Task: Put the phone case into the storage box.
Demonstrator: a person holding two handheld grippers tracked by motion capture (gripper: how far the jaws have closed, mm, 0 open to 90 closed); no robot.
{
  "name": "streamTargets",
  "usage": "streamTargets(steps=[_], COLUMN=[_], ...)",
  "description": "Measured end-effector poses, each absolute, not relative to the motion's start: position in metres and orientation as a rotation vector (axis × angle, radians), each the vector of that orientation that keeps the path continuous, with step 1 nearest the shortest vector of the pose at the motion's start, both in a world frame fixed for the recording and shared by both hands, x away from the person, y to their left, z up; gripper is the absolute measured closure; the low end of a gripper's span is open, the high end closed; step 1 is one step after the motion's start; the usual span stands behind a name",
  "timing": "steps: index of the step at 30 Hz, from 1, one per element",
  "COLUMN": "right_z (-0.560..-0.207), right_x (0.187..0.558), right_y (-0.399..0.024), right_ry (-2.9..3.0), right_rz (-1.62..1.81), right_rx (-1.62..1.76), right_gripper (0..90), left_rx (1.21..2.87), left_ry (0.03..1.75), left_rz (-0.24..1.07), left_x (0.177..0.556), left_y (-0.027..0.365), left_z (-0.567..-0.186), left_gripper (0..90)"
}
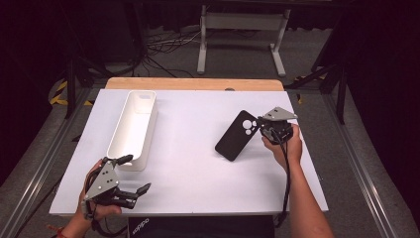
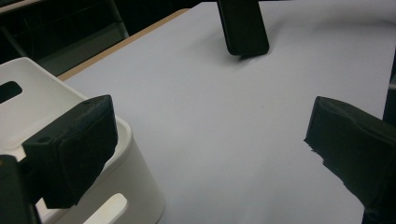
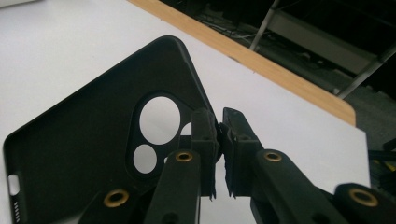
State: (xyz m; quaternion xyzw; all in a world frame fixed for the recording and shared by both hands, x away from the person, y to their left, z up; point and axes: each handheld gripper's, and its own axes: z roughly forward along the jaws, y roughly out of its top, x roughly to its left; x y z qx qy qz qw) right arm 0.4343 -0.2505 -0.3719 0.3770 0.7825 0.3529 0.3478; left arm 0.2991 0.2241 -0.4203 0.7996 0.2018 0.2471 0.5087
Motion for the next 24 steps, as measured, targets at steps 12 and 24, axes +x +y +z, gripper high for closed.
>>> streamTargets(steps=[12, 24], right_z=[-0.361, -0.348], right_x=[0.418, 0.402], right_y=[-0.239, -0.227], right_ry=[2.006, 2.014], right_rz=[0.920, 0.967], right_rx=[0.852, 0.756], right_gripper=[85.2, 85.2], left_rx=[1.931, 1.905], left_ry=[0.480, 0.497], left_rz=[0.591, 0.608], left_x=[0.299, 0.299], left_y=[0.222, 0.218], left_z=[-0.420, -0.415], left_gripper=[3.2, 5.5])
